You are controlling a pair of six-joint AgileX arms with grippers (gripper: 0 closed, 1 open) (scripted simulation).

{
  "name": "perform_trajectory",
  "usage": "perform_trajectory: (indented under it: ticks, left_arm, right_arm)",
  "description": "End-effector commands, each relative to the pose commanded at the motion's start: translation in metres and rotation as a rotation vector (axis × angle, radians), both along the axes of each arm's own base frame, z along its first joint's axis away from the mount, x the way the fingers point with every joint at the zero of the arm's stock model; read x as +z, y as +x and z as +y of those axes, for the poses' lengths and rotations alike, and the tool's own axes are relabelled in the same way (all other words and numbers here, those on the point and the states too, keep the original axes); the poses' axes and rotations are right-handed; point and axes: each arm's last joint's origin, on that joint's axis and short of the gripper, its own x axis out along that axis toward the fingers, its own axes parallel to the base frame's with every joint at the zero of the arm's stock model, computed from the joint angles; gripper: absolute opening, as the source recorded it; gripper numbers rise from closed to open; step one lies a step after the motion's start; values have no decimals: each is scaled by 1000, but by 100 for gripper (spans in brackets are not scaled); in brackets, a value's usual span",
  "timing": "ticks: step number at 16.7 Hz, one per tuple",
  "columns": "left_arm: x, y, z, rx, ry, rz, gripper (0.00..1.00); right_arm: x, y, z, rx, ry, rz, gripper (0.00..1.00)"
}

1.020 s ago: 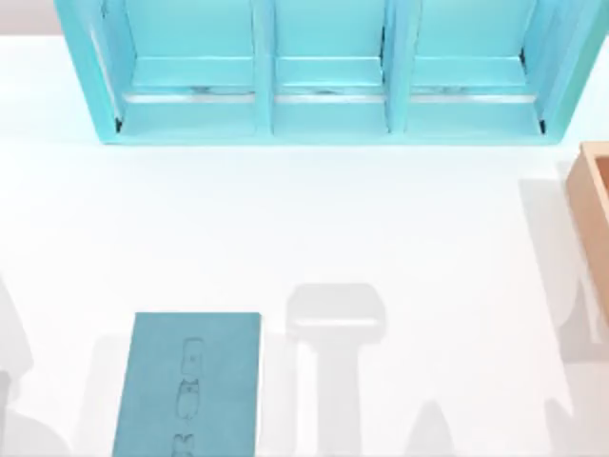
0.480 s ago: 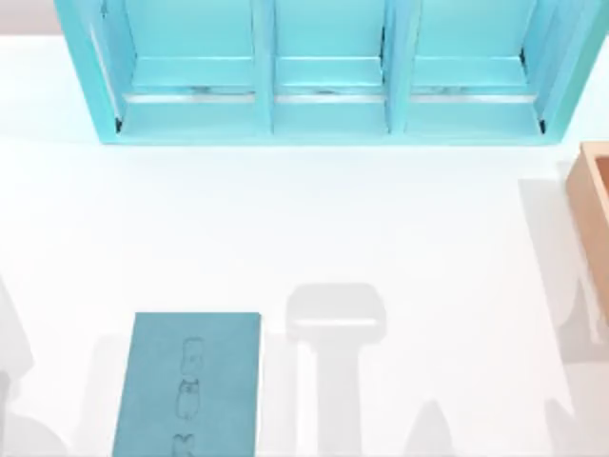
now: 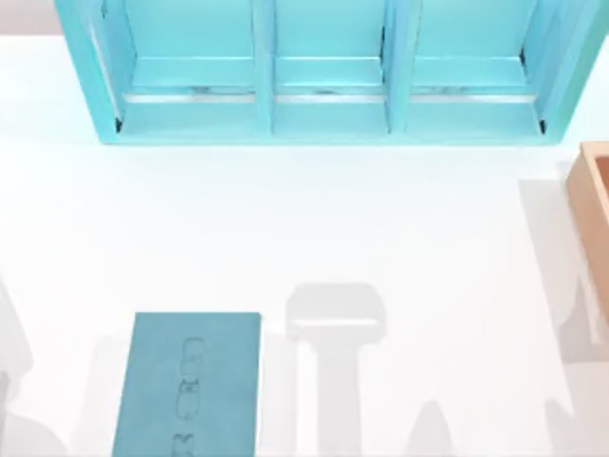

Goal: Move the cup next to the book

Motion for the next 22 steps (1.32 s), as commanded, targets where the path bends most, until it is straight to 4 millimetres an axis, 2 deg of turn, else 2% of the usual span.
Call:
perform_trajectory:
  ticks: [7,15,19,22]
  left_arm:
    - [5,1,0,-4,2,-3,0]
    - [50,0,0,-3,1,-1,0]
    - [49,0,0,-4,-2,2,0]
    - [54,4,-7,30,7,-11,0]
  right_arm:
    - [0,0,0,0,0,0,100]
    - [0,0,0,0,0,0,100]
    - [0,0,0,0,0,0,100]
    - [0,0,0,0,0,0,100]
